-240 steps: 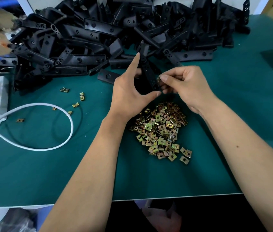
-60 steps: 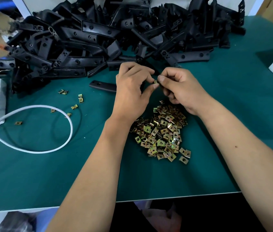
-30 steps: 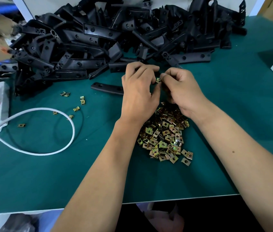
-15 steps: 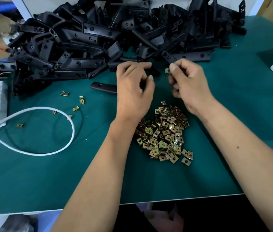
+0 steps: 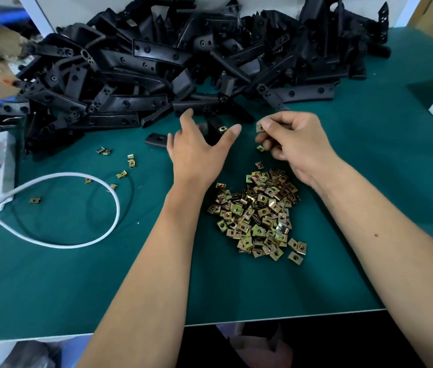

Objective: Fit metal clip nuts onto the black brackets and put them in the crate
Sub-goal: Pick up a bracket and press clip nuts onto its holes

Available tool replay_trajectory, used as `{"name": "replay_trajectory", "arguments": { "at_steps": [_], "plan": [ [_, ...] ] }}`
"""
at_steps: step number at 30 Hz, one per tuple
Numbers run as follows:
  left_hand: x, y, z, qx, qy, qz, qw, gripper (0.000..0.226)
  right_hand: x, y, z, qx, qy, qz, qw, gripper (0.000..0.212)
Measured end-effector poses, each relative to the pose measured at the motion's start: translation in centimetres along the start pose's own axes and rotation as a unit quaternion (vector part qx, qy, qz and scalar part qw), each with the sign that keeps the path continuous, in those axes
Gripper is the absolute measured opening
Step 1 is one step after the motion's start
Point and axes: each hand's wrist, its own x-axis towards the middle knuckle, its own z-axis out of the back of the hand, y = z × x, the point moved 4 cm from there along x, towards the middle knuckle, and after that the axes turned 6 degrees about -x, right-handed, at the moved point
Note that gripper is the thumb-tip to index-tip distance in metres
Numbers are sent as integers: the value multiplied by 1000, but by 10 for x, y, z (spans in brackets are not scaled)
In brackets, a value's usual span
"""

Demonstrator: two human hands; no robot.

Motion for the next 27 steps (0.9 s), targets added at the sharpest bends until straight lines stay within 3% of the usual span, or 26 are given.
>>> {"name": "replay_trajectory", "arguments": {
  "at_steps": [6,13,19,27],
  "plan": [
    [7,10,-4,-73,44,18,996,97,-2,0,-1,-6,20,-7,1000,13],
    [-9,-10,-7,-56,102,-126,985,102,-2,-1,0,17,-23,21,999,8],
    [-14,-20,-6,-48,114,-155,980,102,-3,2,-1,13,-70,77,994,7],
    [-15,-20,-11,-41,125,-175,976,104,-3,3,1,7,-104,90,990,10]
  ]
}}
